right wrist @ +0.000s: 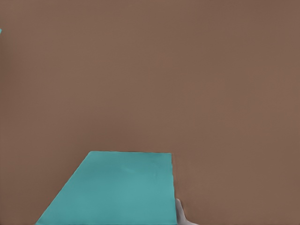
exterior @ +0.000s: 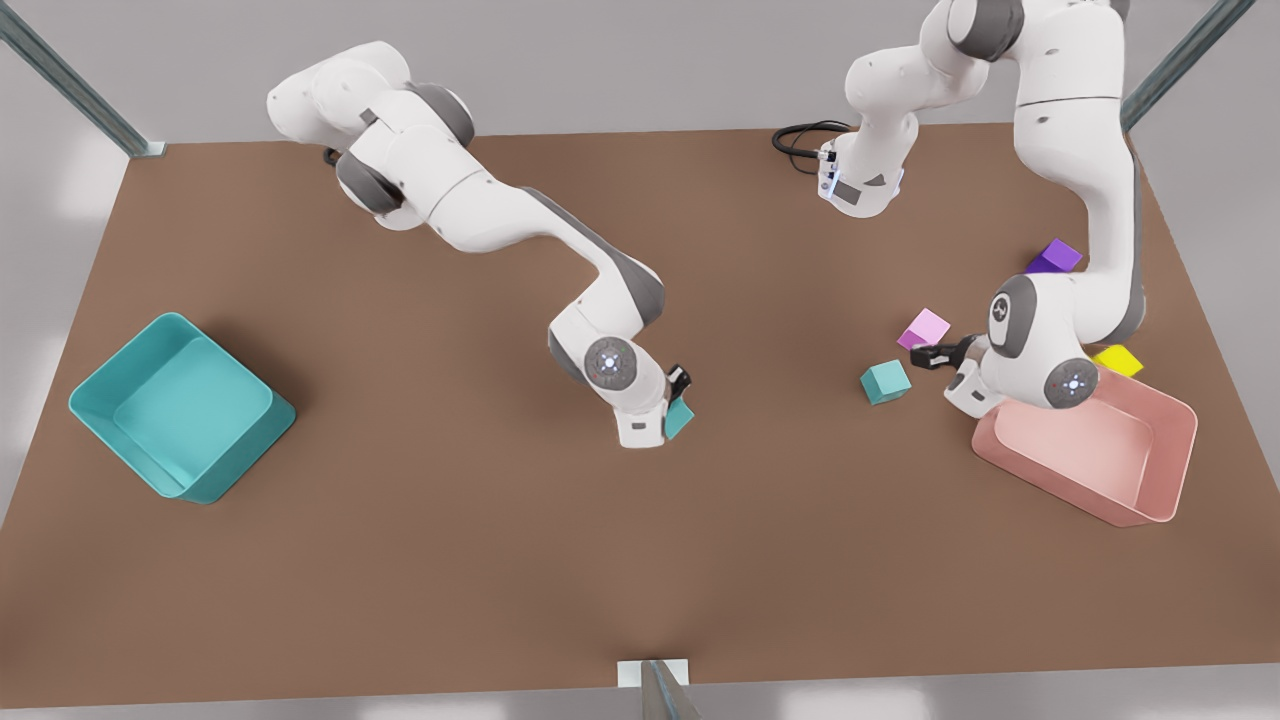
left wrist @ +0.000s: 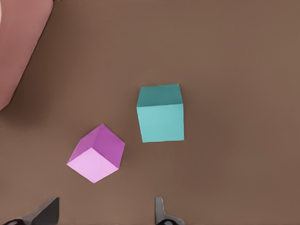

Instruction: Stack the two blue cubes on top of each other

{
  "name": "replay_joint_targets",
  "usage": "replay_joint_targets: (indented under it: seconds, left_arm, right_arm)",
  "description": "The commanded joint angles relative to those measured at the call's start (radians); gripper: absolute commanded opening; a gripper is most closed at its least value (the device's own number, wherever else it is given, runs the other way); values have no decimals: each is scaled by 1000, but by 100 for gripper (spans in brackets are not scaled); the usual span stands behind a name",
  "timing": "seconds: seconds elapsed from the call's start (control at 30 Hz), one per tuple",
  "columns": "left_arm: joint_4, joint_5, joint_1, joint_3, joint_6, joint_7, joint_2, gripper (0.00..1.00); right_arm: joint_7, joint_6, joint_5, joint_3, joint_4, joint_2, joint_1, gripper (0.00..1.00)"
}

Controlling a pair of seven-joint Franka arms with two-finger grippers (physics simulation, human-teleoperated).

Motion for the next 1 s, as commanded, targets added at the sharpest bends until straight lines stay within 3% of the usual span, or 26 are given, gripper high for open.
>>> replay_joint_targets:
  seconds: [0.0, 0.13, 0.17, 0.2, 0.47, 0.57, 0.67, 0.83, 0.9, 0.97]
  left_arm:
    - [-36, -2, -10, 3, 246, -2, -1, 100]
    - [-120, -48, -12, 5, 404, -110, 9, 100]
    - [-120, -63, -13, 5, 415, -113, 15, 100]
    - [-120, -99, -19, 5, 432, -111, 20, 100]
    - [-152, -91, -47, 5, 455, -105, 51, 100]
    - [-169, -90, -44, 6, 455, -105, 52, 100]
    - [-188, -90, -44, 6, 455, -107, 54, 100]
    - [-188, -93, -42, 6, 486, -108, 112, 100]
    - [-188, -94, -42, 6, 510, -108, 141, 100]
    - [-188, -94, -42, 6, 519, -110, 152, 100]
  right_arm:
    - [801, 9, -15, -31, 39, 43, 57, 47]
    - [803, 63, -22, -55, 39, 104, 92, 48]
    - [803, 74, -22, -75, 39, 112, 103, 57]
    - [804, 74, -22, -75, 39, 112, 106, 100]
    - [820, 63, -7, -63, 42, 96, 103, 100]
    - [814, -1, 1, -28, 40, 12, 39, 100]
    - [615, -231, 11, 54, 42, -104, -154, 100]
    - [93, -681, -10, 37, 31, -163, -547, 100]
    - [-242, -704, -137, 37, 28, -171, -691, 100]
    - [-303, -798, -249, 35, 22, -316, -754, 100]
